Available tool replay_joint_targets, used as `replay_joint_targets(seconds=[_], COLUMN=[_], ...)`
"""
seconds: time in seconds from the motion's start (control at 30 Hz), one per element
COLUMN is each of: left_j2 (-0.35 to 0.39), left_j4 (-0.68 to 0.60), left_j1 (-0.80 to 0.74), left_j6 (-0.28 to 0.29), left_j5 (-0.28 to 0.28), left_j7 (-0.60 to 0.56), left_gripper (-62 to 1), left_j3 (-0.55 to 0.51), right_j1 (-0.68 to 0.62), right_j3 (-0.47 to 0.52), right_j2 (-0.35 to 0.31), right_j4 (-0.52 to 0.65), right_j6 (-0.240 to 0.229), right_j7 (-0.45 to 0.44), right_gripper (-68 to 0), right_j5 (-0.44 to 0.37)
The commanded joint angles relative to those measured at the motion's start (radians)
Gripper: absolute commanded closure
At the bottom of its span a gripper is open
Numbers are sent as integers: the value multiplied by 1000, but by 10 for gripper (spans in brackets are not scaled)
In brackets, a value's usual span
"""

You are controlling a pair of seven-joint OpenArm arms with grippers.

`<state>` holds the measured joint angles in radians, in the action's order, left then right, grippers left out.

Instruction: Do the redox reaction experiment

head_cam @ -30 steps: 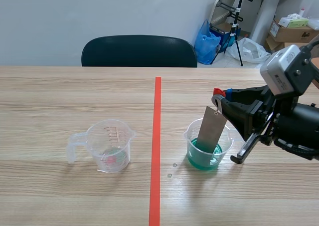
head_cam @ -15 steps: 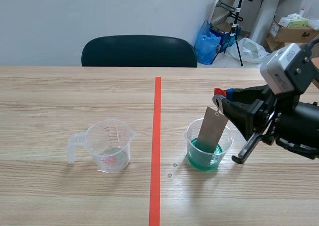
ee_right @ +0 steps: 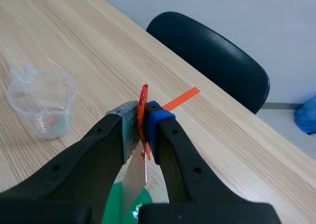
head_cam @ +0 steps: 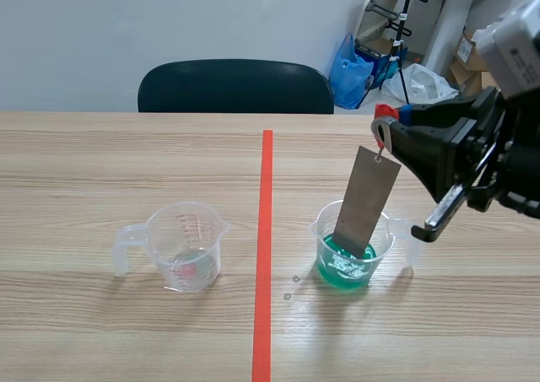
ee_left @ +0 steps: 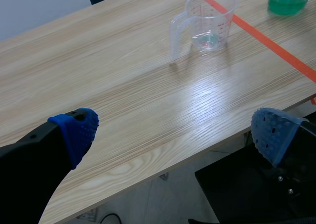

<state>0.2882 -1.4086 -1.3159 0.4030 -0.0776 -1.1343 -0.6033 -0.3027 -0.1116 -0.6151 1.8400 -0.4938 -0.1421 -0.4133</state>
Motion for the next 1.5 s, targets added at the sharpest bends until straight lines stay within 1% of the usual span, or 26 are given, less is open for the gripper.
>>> replay_joint_targets(seconds=[0.0, 0.23, 0.47, 0.67, 0.83, 0.97, 1.13, 1.27, 1.47], left_j2=[-3, -3, -3, -3, -3, -2, -2, -2, -2], left_j4=[-13, -13, -13, -13, -13, -13, -13, -13, -13], left_j1=[-1, -1, -1, -1, -1, -1, -1, -1, -1], left_j6=[-1, -1, -1, -1, -1, -1, -1, -1, -1], left_j5=[10, 6, 6, 6, 6, 6, 6, 6, 6], left_j7=[-18, 0, 8, 8, 8, 6, 4, 4, 4], left_gripper=[-623, -623, -623, -623, -623, -623, -623, -623, -623], left_j3=[-5, -5, -5, -5, -5, -5, -5, -5, -5], right_j1=[11, 11, 11, 11, 11, 11, 11, 11, 11], right_j3=[21, 61, 88, 114, 143, 169, 191, 192, 192], right_j2=[-8, -8, -8, -8, -8, -8, -8, -8, -8], right_j4=[36, 124, 208, 267, 298, 315, 336, 343, 343], right_j6=[6, 5, 2, 2, 2, 2, 2, 2, 2], right_j7=[5, 93, 157, 240, 285, 316, 340, 365, 365], right_gripper=[-7, -7, -7, -7, -7, -7, -7, -6, -7], right_j5=[-23, -74, -76, -135, -171, -205, -210, -241, -246])
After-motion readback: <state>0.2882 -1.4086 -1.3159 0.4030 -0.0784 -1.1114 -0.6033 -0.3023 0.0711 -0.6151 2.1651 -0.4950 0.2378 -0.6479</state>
